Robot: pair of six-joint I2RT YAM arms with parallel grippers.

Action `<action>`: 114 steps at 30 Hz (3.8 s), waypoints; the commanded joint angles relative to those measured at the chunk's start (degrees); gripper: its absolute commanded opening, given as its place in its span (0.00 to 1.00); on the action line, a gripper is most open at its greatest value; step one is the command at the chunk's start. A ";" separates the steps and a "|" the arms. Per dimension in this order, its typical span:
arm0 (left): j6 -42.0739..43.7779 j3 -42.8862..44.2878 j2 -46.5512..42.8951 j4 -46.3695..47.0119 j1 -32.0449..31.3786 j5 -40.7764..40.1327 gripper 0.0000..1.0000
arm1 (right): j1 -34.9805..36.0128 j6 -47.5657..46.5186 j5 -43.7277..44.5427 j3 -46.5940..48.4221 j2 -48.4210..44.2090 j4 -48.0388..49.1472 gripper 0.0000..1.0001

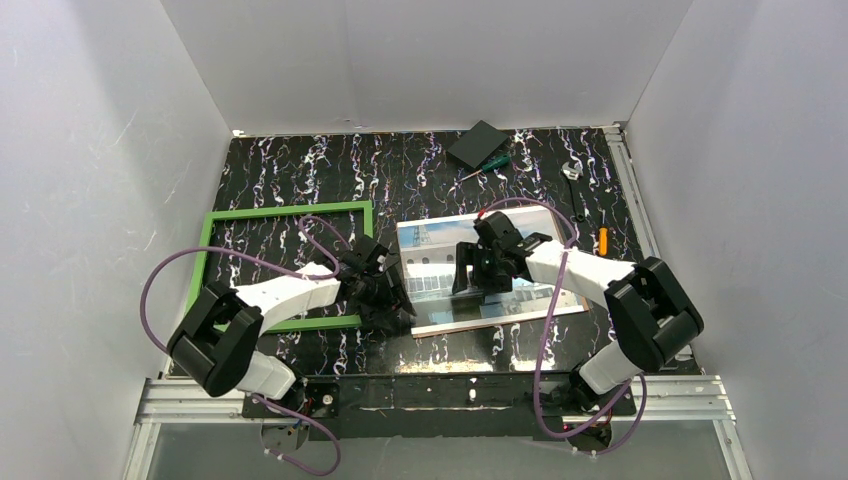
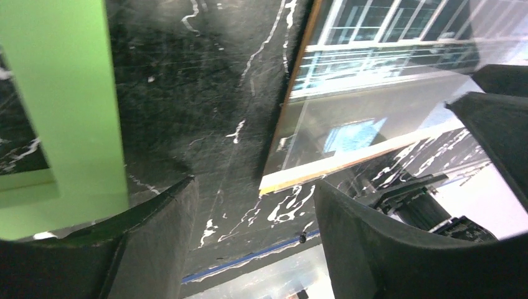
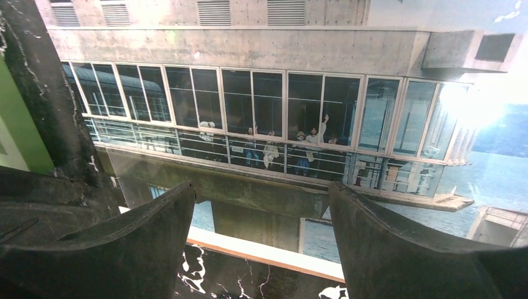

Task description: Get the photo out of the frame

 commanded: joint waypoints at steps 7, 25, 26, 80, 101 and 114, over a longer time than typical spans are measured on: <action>-1.82 -2.29 4.34 7.69 0.11 7.21 0.69 | -0.41 1.72 -2.65 0.47 3.92 1.02 0.84; -6.84 -3.39 1.90 14.74 -0.14 9.65 0.69 | -0.53 2.09 -3.96 0.64 5.65 1.99 0.83; -6.97 -3.20 1.73 14.66 -0.20 9.68 0.68 | -0.55 2.12 -4.04 0.62 5.79 1.95 0.83; -12.94 -10.05 -3.21 19.67 -0.57 2.79 0.00 | -0.29 1.70 -4.98 1.55 7.70 1.99 0.83; -16.01 -9.71 2.34 30.46 -0.61 5.42 0.09 | 0.46 1.16 -5.22 2.88 9.64 1.62 0.84; -13.83 -6.00 -1.70 15.67 -0.58 5.74 0.00 | 5.42 -4.68 2.51 3.59 2.86 -2.40 0.95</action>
